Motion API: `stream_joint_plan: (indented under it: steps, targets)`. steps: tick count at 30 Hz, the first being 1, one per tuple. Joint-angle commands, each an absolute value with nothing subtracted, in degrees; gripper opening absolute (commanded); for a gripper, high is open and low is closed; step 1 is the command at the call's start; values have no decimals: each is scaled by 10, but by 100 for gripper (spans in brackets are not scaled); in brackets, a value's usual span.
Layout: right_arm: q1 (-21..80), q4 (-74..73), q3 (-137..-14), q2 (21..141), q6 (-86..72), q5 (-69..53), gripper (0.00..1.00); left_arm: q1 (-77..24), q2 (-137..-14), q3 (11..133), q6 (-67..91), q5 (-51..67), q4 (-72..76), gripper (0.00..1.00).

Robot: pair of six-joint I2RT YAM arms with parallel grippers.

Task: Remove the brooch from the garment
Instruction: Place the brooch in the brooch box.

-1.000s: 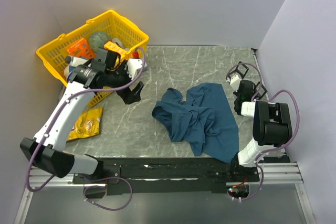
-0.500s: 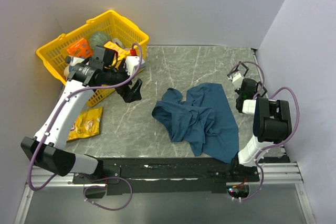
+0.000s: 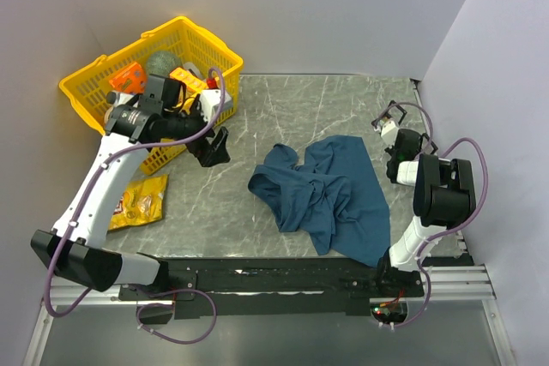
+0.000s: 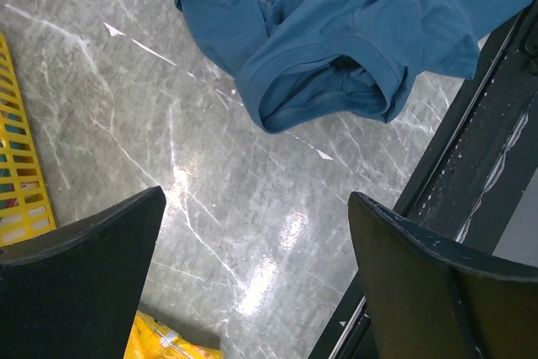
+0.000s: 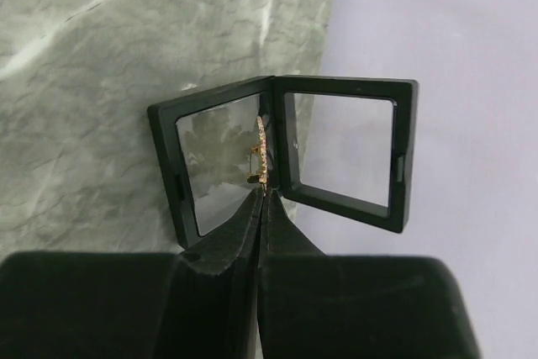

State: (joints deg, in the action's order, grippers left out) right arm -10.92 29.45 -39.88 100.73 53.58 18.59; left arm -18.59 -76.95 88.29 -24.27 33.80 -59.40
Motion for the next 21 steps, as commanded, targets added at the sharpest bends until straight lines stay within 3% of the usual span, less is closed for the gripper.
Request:
stream_joint_plan:
  steps: [1,21]
  targets:
    - [-117,312,-433,1010,525,182,0,-178,-747,875,-238,367,-577,96]
    - [-120,302,-440,1021,524,178,0,-160,-739,865,-236,394,-570,96]
